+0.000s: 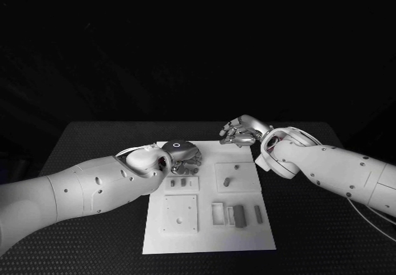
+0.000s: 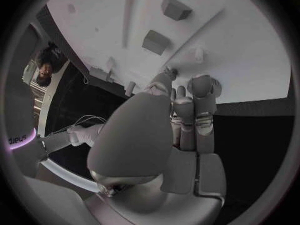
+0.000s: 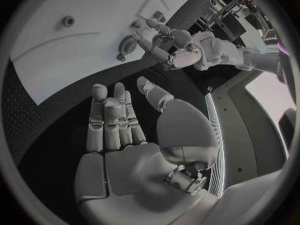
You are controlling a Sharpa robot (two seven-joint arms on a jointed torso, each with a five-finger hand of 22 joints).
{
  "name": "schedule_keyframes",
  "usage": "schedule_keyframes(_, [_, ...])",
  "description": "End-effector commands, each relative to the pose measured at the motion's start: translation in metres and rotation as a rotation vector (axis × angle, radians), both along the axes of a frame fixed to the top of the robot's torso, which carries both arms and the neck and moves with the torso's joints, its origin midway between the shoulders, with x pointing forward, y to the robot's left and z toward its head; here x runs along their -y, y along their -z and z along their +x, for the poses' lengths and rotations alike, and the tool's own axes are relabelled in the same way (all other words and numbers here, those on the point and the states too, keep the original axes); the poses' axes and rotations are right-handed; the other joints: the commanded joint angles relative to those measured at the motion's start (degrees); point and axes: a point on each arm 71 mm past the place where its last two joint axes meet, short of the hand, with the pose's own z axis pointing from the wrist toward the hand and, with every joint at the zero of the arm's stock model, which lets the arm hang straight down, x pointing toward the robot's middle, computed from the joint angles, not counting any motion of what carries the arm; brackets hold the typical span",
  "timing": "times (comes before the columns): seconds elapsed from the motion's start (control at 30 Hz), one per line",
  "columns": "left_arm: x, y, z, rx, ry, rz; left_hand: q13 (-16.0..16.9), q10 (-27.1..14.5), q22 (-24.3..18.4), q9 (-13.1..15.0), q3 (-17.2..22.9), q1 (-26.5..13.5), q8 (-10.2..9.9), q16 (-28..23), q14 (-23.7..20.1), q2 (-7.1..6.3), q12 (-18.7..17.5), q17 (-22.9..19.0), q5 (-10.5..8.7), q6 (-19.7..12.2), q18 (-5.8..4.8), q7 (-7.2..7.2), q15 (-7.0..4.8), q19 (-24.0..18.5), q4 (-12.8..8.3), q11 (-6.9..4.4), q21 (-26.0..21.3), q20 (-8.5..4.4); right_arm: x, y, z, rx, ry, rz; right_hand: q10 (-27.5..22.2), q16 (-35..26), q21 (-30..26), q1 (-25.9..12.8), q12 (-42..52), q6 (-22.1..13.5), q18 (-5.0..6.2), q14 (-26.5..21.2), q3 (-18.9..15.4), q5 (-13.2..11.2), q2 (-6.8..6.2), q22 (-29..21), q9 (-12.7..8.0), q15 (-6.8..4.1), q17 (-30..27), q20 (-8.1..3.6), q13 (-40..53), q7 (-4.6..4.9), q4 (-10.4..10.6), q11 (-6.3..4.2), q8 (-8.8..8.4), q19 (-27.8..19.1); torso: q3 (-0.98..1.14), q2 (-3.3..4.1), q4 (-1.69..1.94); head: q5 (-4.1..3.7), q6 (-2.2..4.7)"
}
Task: Assemble the parts on the task board
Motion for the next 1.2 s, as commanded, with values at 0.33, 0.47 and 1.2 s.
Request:
schedule_keyframes(0.33, [0.004,0.003,0.000,-0.001,0.012,0.016,-0.1,2.1,1.2,-0.2,0.8,0.0,0.4,0.6,-0.1,1.51,0.8,-0.3,0.47,0.9,5.87,0.75,0.09,0.0,0.2,-0.20,0.4,0.36,-0.002,0.000,0.000,0.008,-0.009,0.001,0.4,-0.1,-0.2,-0.8,-0.4,-0.4,0.81,0.2,-0.2,0.3,-0.05,1.0,-0.1,0.34,-0.1,0.21,-0.2,0.39,0.3,0.18,-0.28,0.2,0.06,-0.06,0.04,-0.04,-0.06])
schedule_keyframes(0.47, [0.005,0.006,0.000,0.000,0.012,0.012,-0.1,2.9,1.3,-0.3,1.2,-0.2,0.5,0.7,-0.1,2.12,0.9,-0.5,0.58,1.3,5.80,0.93,0.14,0.0,0.1,-0.16,0.5,0.36,-0.002,0.000,0.000,0.007,-0.010,0.002,0.4,-0.1,-0.2,-0.9,-0.4,-0.4,0.81,0.2,-0.2,0.3,-0.05,1.0,-0.1,0.34,-0.1,0.20,-0.2,0.39,0.3,0.18,-0.28,0.2,0.05,-0.03,0.01,-0.09,-0.05])
schedule_keyframes(1.2, [0.004,0.016,0.002,-0.006,-0.005,0.016,-0.2,4.4,1.3,-0.7,3.1,0.9,0.5,1.2,-0.1,2.65,0.9,-0.9,0.54,1.8,5.63,1.27,0.09,-0.2,0.1,-0.22,1.0,0.33,-0.001,0.000,0.000,0.007,-0.008,0.004,0.5,-0.1,-0.2,-1.1,-0.5,-0.4,0.81,0.2,-0.2,0.3,-0.09,1.0,-0.1,0.35,-0.2,0.20,-0.3,0.39,0.4,0.18,-0.27,0.2,0.00,-0.09,0.05,-0.38,-0.16])
